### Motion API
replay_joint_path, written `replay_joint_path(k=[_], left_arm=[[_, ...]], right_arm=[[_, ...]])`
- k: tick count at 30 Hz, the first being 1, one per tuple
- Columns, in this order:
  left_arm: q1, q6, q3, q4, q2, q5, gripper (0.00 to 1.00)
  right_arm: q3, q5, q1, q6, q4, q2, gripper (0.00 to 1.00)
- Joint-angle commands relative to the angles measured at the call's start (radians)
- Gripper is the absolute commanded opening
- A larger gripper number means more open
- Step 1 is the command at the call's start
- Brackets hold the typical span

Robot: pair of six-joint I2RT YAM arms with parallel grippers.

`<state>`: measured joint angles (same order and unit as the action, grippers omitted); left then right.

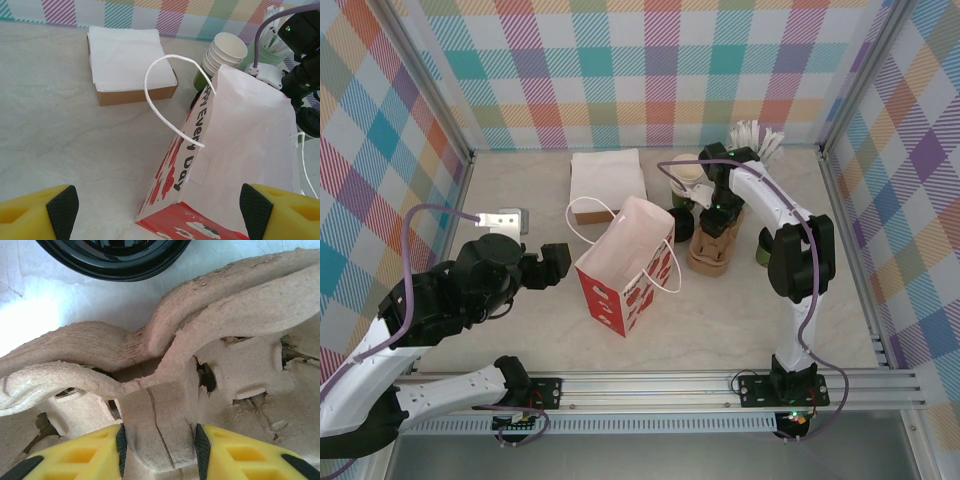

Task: Pack the takeout coffee

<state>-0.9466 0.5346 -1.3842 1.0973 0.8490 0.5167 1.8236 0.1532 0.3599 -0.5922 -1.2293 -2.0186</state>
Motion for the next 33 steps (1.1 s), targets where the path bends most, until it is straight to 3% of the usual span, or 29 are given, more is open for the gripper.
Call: replay_joint_path(k=[1, 16, 26, 30, 33], left_arm=[[-0.017, -0.011, 0.0, -0.008, 0.004, 0.005, 0.86], [-0.017, -0.035, 0.0, -0.043, 0.045, -0.012, 0.87], [-0.014, 0.004, 0.027, -0.093, 0.054, -0.058, 0.92], [0.019, 0.054, 0.027, -0.064, 0.048, -0.085, 0.92], [0.078, 0.08, 0.06, -0.09, 0.023, -0.173, 0.92]], right_arm=[[0.02, -0.006, 0.004, -0.009, -0.038, 0.03, 0.4], [0.006, -0.005, 0.004, 0.01, -0.055, 0.168, 0.34], [0.008, -0.037, 0.0, 0.156, -0.037, 0.347, 0.34], [0.0, -0.066, -0.011, 0.223, -0.021, 0.433, 0.34], [0.006, -0.158, -0.013, 0.273, -0.011, 0.49, 0.33]])
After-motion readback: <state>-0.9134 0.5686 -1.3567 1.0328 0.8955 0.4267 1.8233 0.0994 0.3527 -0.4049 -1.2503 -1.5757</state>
